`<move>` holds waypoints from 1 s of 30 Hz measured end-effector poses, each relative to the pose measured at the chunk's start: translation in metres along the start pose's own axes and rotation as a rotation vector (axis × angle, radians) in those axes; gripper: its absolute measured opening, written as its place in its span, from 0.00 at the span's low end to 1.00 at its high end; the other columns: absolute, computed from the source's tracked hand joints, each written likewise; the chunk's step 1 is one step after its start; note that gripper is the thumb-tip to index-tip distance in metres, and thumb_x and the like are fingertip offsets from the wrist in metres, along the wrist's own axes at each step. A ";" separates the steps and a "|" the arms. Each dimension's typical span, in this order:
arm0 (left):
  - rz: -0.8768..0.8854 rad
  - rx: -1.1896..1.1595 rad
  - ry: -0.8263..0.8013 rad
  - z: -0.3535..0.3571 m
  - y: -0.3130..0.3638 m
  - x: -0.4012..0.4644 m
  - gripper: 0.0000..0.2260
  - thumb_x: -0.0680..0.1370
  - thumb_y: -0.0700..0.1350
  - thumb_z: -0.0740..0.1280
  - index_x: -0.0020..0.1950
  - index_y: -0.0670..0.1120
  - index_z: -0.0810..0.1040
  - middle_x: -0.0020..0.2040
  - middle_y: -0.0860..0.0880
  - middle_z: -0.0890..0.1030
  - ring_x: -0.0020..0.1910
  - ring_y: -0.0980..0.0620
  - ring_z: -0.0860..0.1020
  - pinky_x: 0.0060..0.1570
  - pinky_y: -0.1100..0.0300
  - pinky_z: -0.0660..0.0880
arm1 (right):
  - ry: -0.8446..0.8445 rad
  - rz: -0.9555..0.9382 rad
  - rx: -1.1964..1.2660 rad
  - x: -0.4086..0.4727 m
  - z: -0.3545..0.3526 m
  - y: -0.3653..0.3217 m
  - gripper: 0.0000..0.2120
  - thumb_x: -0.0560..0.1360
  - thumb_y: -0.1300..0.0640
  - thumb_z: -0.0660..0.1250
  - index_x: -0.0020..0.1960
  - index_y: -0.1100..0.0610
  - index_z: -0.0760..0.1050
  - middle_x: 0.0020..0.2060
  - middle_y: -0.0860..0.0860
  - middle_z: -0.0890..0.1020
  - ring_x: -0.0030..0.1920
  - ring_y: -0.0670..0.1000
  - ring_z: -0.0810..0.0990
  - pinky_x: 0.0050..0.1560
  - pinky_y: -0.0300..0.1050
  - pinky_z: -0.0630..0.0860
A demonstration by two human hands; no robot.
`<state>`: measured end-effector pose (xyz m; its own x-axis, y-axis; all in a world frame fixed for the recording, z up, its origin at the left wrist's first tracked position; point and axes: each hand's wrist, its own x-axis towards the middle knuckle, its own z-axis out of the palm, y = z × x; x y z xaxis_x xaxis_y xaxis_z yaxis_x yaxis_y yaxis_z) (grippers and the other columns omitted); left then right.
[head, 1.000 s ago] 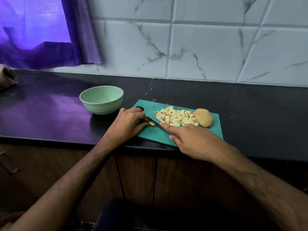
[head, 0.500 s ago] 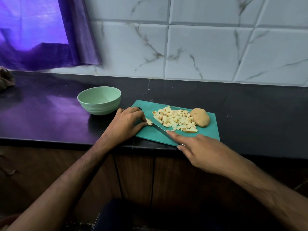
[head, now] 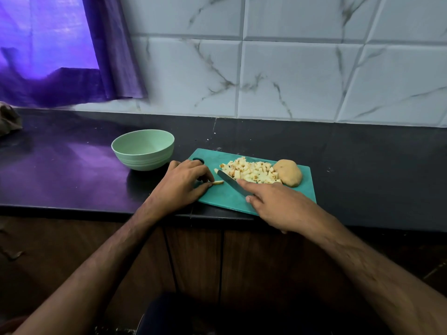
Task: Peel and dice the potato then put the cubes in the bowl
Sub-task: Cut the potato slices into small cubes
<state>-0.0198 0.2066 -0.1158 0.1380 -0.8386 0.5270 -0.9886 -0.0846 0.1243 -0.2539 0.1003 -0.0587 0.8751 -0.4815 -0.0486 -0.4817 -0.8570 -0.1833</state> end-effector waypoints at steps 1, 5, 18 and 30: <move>0.005 -0.011 -0.002 0.000 -0.001 0.000 0.04 0.78 0.49 0.72 0.52 0.55 0.82 0.48 0.59 0.77 0.51 0.59 0.75 0.46 0.55 0.60 | -0.008 0.002 0.027 -0.001 -0.002 0.000 0.24 0.87 0.48 0.52 0.81 0.36 0.53 0.34 0.45 0.76 0.27 0.44 0.75 0.35 0.45 0.77; 0.022 -0.058 -0.007 0.001 -0.003 -0.001 0.04 0.78 0.48 0.73 0.52 0.54 0.83 0.46 0.59 0.76 0.49 0.59 0.75 0.46 0.54 0.63 | -0.012 -0.007 0.072 -0.010 -0.005 -0.001 0.24 0.87 0.47 0.52 0.80 0.33 0.50 0.32 0.46 0.78 0.24 0.46 0.77 0.36 0.46 0.82; 0.030 -0.117 -0.026 0.002 -0.006 0.000 0.03 0.77 0.47 0.74 0.50 0.54 0.84 0.45 0.60 0.76 0.49 0.62 0.75 0.45 0.61 0.62 | 0.024 -0.034 -0.105 -0.014 0.012 -0.009 0.25 0.87 0.47 0.50 0.82 0.36 0.46 0.36 0.44 0.70 0.35 0.44 0.69 0.32 0.42 0.62; 0.053 -0.157 -0.025 0.002 -0.008 0.002 0.02 0.76 0.48 0.74 0.48 0.52 0.83 0.44 0.59 0.77 0.46 0.61 0.75 0.44 0.52 0.72 | 0.032 -0.051 -0.094 -0.028 0.009 -0.009 0.25 0.87 0.46 0.49 0.81 0.35 0.45 0.37 0.44 0.71 0.36 0.44 0.70 0.33 0.41 0.63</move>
<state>-0.0118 0.2042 -0.1176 0.0826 -0.8531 0.5152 -0.9728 0.0432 0.2275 -0.2735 0.1232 -0.0648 0.8975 -0.4409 -0.0100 -0.4399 -0.8933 -0.0922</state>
